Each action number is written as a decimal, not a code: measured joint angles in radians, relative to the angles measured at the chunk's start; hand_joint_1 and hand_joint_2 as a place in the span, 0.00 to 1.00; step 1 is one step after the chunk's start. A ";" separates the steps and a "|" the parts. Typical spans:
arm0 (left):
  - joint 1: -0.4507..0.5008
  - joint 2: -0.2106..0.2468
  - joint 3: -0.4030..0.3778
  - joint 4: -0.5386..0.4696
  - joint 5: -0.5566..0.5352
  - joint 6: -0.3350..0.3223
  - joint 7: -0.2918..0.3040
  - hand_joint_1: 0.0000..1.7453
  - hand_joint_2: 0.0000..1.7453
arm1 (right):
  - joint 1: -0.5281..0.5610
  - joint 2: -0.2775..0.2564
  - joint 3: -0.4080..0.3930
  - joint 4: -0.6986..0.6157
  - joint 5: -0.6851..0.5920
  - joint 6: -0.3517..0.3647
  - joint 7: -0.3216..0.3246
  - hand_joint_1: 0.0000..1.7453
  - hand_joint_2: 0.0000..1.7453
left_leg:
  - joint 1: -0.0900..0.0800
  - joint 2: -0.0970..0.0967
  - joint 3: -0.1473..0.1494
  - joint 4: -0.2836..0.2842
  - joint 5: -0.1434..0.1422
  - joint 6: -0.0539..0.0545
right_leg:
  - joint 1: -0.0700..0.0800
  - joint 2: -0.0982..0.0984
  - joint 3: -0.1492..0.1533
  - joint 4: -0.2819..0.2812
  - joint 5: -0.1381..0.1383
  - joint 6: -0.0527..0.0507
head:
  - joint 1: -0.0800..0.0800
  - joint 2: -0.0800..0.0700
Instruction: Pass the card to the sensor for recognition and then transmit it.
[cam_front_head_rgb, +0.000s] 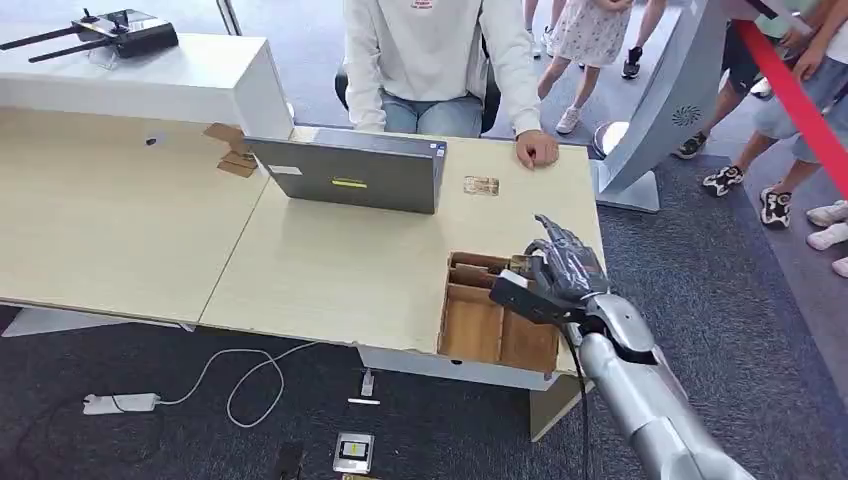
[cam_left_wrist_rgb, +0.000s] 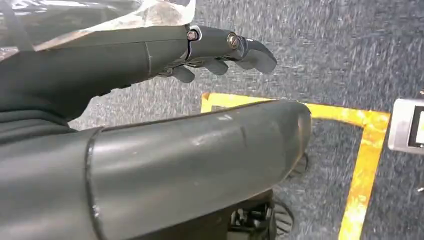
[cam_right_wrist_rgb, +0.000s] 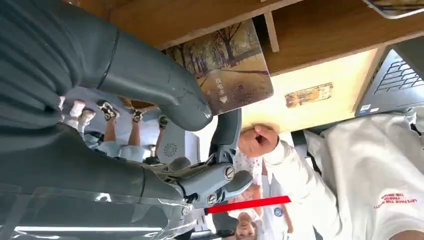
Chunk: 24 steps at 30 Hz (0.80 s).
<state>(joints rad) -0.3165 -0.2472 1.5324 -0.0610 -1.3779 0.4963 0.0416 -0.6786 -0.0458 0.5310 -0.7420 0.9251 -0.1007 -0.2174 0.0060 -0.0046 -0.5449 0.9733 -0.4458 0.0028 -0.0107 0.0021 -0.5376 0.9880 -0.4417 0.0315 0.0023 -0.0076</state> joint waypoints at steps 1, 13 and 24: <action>0.000 0.000 0.000 0.000 -0.002 0.008 0.001 0.00 0.00 | -0.002 0.002 0.000 0.002 0.000 0.000 0.000 1.00 1.00 | 0.000 0.000 0.000 0.000 0.000 0.000 | 0.000 0.000 0.000 0.000 0.000 0.000 | 0.000 0.000; 0.000 0.003 0.000 0.000 0.007 -0.009 -0.003 0.00 0.00 | -0.014 0.007 0.000 0.034 -0.005 -0.029 -0.010 1.00 1.00 | 0.000 0.000 0.000 0.000 0.000 0.000 | 0.000 0.000 0.000 0.000 0.000 0.000 | 0.000 0.000; 0.001 0.005 0.000 0.000 -0.024 0.007 -0.006 0.00 0.00 | -0.017 0.008 0.000 0.045 -0.012 -0.051 -0.008 1.00 1.00 | 0.000 0.000 0.000 0.000 0.000 0.000 | 0.000 0.000 0.000 0.000 0.000 0.000 | 0.000 0.000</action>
<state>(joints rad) -0.3160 -0.2422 1.5324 -0.0610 -1.4023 0.5036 0.0351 -0.6955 -0.0378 0.5310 -0.6973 0.9133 -0.1522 -0.2254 0.0060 -0.0046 -0.5449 0.9733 -0.4457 0.0028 -0.0108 0.0021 -0.5377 0.9880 -0.4417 0.0315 0.0023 -0.0076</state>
